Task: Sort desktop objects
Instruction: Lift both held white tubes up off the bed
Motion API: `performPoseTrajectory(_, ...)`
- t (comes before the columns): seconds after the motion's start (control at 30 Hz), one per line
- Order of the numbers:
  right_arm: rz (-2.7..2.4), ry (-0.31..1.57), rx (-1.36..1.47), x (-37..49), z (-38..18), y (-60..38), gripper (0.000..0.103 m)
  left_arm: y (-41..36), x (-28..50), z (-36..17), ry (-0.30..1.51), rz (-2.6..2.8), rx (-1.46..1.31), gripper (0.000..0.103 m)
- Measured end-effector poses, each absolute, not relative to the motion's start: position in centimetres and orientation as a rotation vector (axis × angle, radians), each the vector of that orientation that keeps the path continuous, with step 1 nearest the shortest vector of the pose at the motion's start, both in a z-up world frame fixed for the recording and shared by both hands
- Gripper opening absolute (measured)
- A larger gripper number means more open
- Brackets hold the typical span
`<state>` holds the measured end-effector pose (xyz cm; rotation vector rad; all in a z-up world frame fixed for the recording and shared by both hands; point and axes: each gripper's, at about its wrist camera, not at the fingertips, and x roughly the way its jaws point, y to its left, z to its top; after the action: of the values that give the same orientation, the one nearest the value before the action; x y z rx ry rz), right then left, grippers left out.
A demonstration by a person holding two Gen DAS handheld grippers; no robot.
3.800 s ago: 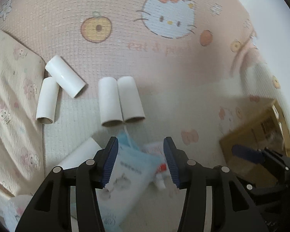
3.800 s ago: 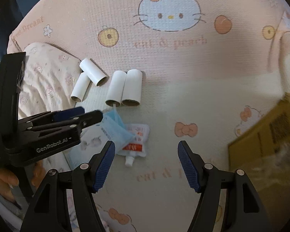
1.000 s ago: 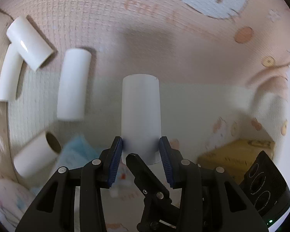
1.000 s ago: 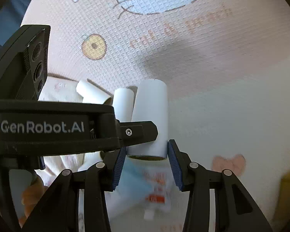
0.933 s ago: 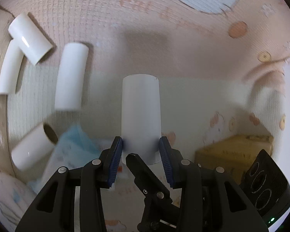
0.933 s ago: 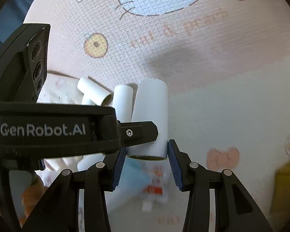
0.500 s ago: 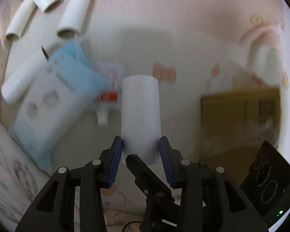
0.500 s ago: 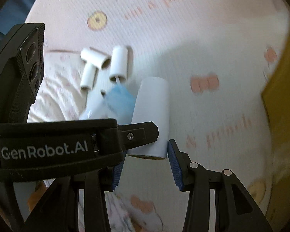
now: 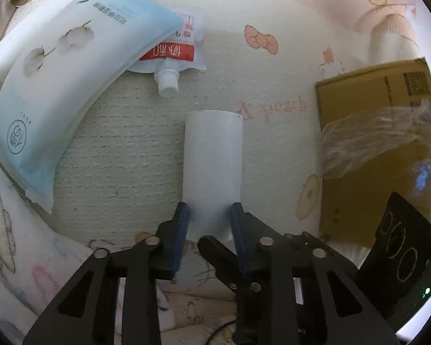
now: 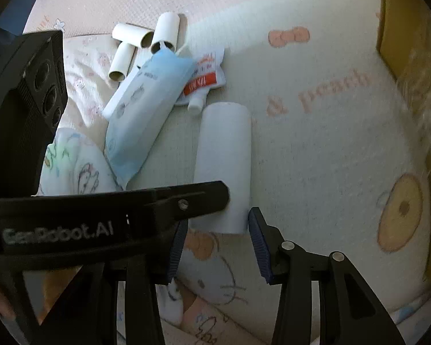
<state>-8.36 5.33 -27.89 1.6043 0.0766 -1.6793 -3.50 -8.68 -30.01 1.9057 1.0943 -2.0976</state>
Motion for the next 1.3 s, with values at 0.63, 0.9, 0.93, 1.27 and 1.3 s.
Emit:
performPoseTrajectory(0.63, -1.683, -0.031, 1.651, -10.8, -28.3, 4.6, 0.042, -10.5, -5.4, -29.0, 1.191, -2.238, 1.774, 0.049)
performPoseTrajectory(0.9, -1.651, -0.054, 1.68, -12.0, -29.8, 3.9, 0.042, -10.8, -5.9, -30.7, 1.202, -2.165, 1.792, 0.048)
performPoseTrajectory(0.93, -1.643, -0.063, 1.681, -12.2, -30.0, 3.9, 0.042, -10.9, -5.9, -31.0, 1.213, -2.149, 1.796, 0.048)
performPoseTrajectory(1.27, -1.652, -0.051, 1.613, -12.3, -29.1, 4.5, 0.042, -11.0, -6.0, -30.2, 1.226, -2.197, 1.765, 0.046)
performPoseTrajectory(1.3, -1.659, -0.054, 1.603, -12.4, -28.8, 4.8, 0.042, -10.9, -6.0, -29.6, 1.214, -2.225, 1.754, 0.046)
